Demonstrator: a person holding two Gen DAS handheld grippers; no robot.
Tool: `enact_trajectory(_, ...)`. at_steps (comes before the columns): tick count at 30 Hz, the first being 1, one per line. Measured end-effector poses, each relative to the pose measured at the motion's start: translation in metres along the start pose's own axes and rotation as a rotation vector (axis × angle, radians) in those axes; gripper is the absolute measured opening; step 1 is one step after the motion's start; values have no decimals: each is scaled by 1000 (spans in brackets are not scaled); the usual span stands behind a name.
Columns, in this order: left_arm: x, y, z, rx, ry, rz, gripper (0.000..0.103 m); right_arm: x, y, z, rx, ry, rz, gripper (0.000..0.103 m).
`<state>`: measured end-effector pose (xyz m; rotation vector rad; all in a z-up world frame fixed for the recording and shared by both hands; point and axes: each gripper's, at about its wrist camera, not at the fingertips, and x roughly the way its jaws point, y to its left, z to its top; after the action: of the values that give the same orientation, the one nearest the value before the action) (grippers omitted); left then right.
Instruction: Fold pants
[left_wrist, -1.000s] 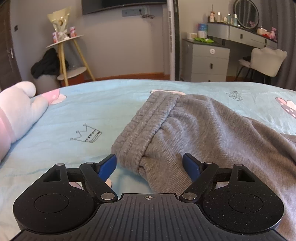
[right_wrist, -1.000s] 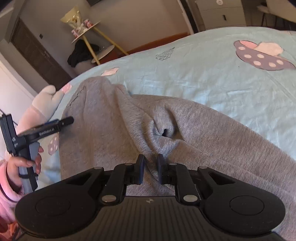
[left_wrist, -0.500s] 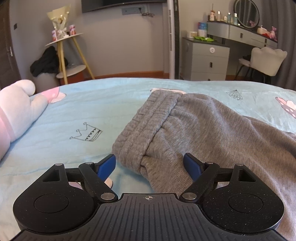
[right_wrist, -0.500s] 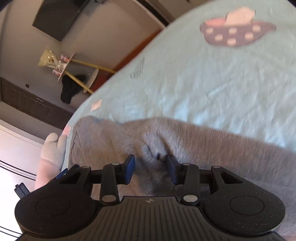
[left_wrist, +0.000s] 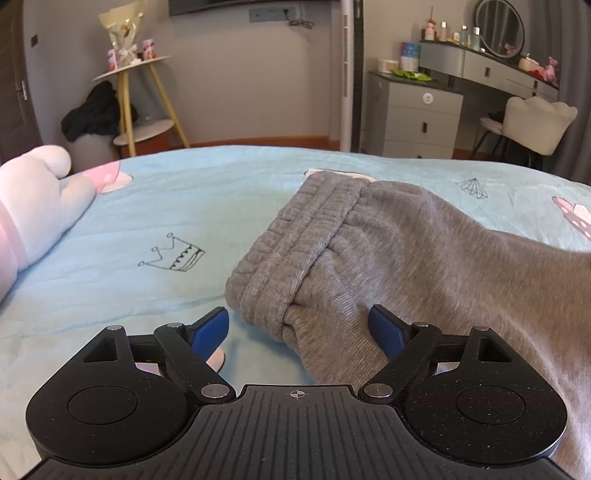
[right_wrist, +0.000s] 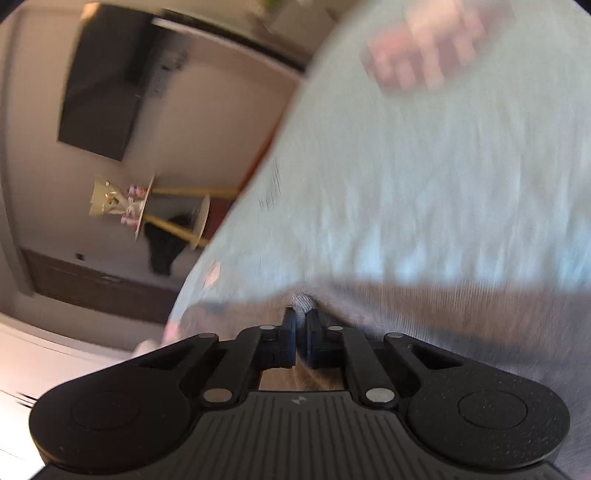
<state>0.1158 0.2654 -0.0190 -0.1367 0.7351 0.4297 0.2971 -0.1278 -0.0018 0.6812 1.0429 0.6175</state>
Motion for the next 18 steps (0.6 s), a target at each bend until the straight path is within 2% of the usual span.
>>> enact_trajectory(2, 0, -1, 0, 3, 1, 5, 90, -16, 16, 10, -127, -171, -65, 0)
enact_trajectory(3, 0, -2, 0, 7, 1, 10, 90, -22, 18, 16, -124, -221, -93, 0)
enact_trajectory(4, -1, -3, 0, 9, 0, 13, 90, -27, 18, 20, -110, -235, -113, 1)
enact_trajectory(6, -3, -4, 1, 7, 0, 17, 89, -31, 18, 23, -106, -220, -94, 5)
enact_trajectory(7, -4, -4, 2, 6, -2, 17, 89, -37, 24, 13, -144, -169, -67, 5)
enact_trajectory(13, -25, -15, 7, 49, -62, 18, 89, -48, 29, -58, -264, 33, -134, 5)
enact_trajectory(16, -34, -26, 13, 70, -87, -15, 89, -41, 25, -75, -353, 44, -304, 5)
enact_trajectory(18, -37, -37, 17, 73, -81, -33, 89, -29, 17, -68, -407, -26, -381, 0)
